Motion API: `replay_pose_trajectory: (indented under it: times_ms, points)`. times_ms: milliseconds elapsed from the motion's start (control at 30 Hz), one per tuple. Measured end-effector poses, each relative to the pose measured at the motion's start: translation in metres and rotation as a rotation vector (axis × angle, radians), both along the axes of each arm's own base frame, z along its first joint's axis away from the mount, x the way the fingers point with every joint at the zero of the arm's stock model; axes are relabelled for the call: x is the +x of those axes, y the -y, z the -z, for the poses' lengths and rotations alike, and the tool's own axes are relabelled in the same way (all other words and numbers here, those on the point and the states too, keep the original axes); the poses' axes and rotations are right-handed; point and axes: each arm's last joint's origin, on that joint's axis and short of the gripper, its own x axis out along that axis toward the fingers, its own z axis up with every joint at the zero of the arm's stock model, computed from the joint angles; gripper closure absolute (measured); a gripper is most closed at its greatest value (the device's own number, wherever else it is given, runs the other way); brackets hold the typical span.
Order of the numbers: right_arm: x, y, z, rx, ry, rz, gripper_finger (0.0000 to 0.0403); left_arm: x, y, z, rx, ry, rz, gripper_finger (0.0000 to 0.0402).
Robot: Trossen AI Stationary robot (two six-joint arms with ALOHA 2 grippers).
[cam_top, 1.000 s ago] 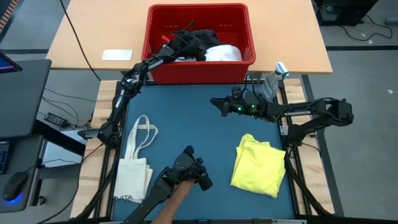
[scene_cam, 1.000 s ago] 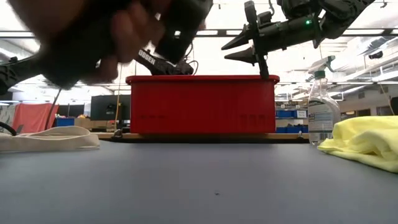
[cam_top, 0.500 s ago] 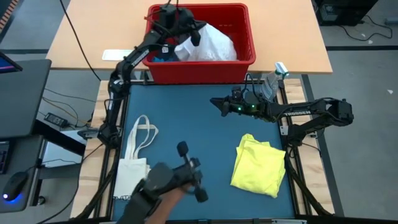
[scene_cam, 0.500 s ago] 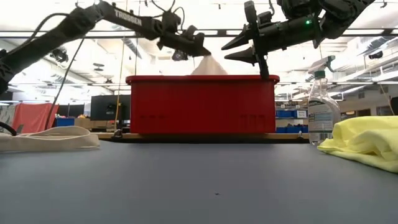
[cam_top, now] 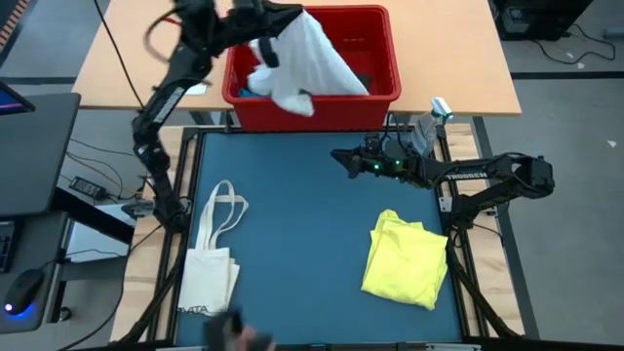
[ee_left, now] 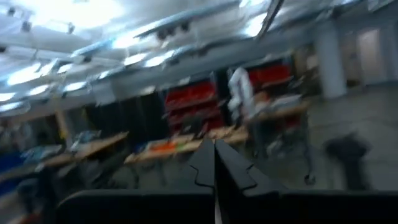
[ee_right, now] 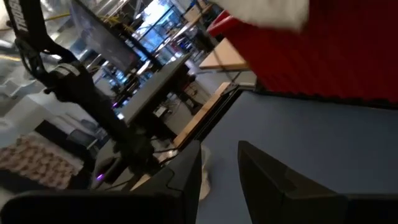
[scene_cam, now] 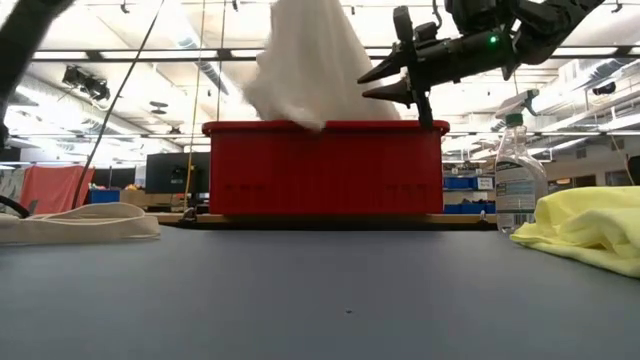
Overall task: Fold laundry
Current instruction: Remove the white cloth from the red bin, then fold the white cloth
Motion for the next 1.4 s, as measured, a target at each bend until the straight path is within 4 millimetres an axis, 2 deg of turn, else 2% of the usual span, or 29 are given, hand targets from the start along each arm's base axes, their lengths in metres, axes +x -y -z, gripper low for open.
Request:
replay_pose_trajectory:
  times_ms: [100,200,300,433,500,600,667,767,867,1000,1133,1233,1300,1400]
  points:
    - [-0.002,-0.004,-0.004,0.007,0.007,-0.073,0.0290,-0.020,0.042,-0.025,-0.021,0.058,0.157,0.0401]
    - [-0.007,-0.010,-0.007,0.018,-0.013,-0.155,0.0290,-0.031,0.078,-0.037,-0.103,0.040,0.366,0.0401]
    - [-0.012,-0.019,-0.011,0.028,-0.040,-0.228,0.0291,-0.025,0.108,-0.033,-0.231,-0.066,0.559,0.0401]
    - [-0.022,-0.029,-0.014,0.007,-0.104,-0.283,0.0295,-0.007,0.150,-0.010,-0.378,-0.300,0.687,0.0401]
    - [-0.026,-0.031,-0.014,0.015,-0.140,-0.292,0.0298,-0.001,0.170,0.008,-0.459,-0.442,0.607,0.0401]
    - [-0.034,-0.035,-0.011,0.048,-0.209,-0.297,0.0300,0.009,0.193,0.040,-0.584,-0.655,0.284,0.0401]
    - [-0.039,-0.038,-0.008,0.084,-0.265,-0.303,0.0300,0.018,0.203,0.060,-0.684,-0.732,0.085,0.0401]
    - [-0.045,-0.044,-0.002,0.108,-0.349,-0.325,0.0300,0.029,0.213,0.080,-0.829,-0.752,-0.042,0.0401]
    - [-0.047,-0.050,0.003,0.107,-0.415,-0.354,0.0298,0.038,0.220,0.099,-0.868,-0.795,-0.116,0.0401]
    - [-0.045,-0.059,0.009,0.101,-0.465,-0.390,0.0284,0.053,0.211,0.148,-0.846,-0.927,-0.339,0.0385]
    - [-0.045,-0.072,0.014,0.088,-0.526,-0.396,0.0254,0.058,0.182,0.202,-0.907,-1.055,-0.499,0.0333]
    - [-0.046,-0.088,0.017,0.033,-0.565,-0.412,0.0241,0.056,0.166,0.232,-0.943,-1.160,-0.527,0.0283]
    - [-0.045,-0.101,0.020,-0.076,-0.597,-0.454,0.0240,0.055,0.163,0.241,-0.924,-1.215,-0.503,0.0252]
    - [-0.042,-0.121,0.026,-0.273,-0.646,-0.497,0.0243,0.055,0.173,0.240,-0.824,-1.254,-0.404,0.0219]
